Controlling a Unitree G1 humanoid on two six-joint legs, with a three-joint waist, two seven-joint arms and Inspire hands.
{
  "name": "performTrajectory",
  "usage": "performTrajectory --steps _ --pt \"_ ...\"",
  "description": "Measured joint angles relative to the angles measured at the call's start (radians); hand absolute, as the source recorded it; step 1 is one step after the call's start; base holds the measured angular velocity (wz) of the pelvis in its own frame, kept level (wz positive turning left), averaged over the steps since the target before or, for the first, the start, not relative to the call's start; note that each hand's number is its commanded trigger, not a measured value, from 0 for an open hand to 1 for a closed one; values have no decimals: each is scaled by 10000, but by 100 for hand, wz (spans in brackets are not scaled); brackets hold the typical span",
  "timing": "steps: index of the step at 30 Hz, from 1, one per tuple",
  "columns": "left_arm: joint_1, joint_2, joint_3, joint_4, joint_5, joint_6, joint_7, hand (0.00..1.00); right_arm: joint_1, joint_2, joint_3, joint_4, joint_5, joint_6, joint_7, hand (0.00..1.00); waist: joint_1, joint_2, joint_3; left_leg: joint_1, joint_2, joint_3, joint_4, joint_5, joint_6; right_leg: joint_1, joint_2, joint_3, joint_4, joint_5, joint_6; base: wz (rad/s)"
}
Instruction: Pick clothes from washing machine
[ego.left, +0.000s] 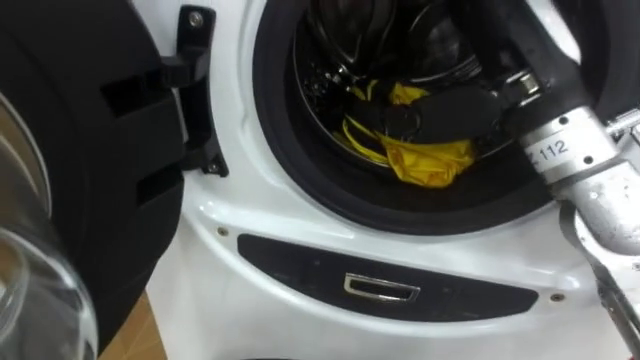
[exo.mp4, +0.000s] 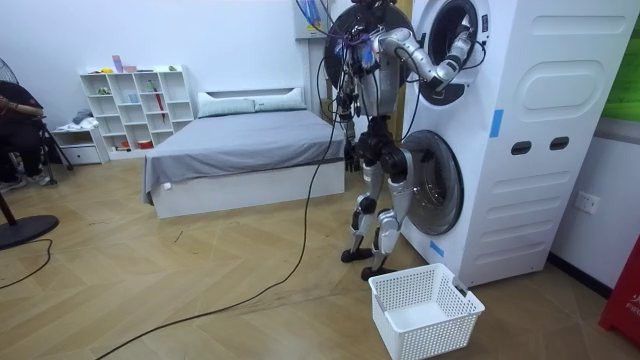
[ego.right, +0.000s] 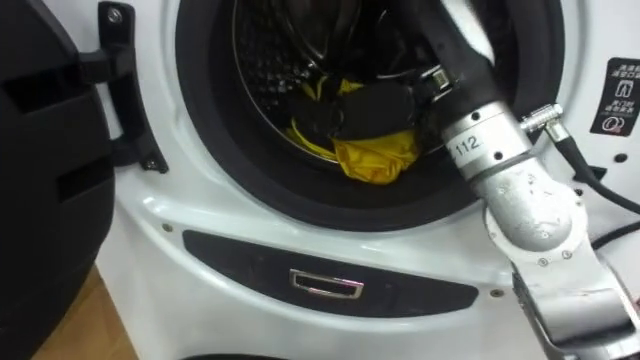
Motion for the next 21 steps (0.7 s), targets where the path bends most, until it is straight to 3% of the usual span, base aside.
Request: performTrajectory --steps 4,8,13,18,21 --pt "8 6 3 30 -54 191 -38 0 193 -7 30 101 -1816 317 166 0 -3 -158 -133 34 -26 -25 -66 38 21 45 -46 -105 25 5 14 3" --pt "-113 16 198 91 11 324 -268 0 291 -57 45 326 -3371 951 689 0 109 -440 -49 181 -54 -25 -129 43 33 171 -22 5 -63 20 57 -1" --pt "-152 17 225 91 -41 556 -333 0 294 -244 45 478 -4210 1551 1696 0 224 -587 -18 190 -171 -80 -123 71 84 182 -41 51 -144 105 117 -4" --pt "-183 62 392 92 -54 572 -510 0 294 -325 43 656 -4664 1988 2425 0 268 -685 -3 215 -180 -133 -125 96 131 252 -78 14 -259 169 170 2" --pt "-261 190 391 93 -53 586 -621 0 293 -326 43 757 -4808 2118 2767 0 275 -791 51 276 -187 -150 -134 95 138 350 -67 2 -326 194 179 1"
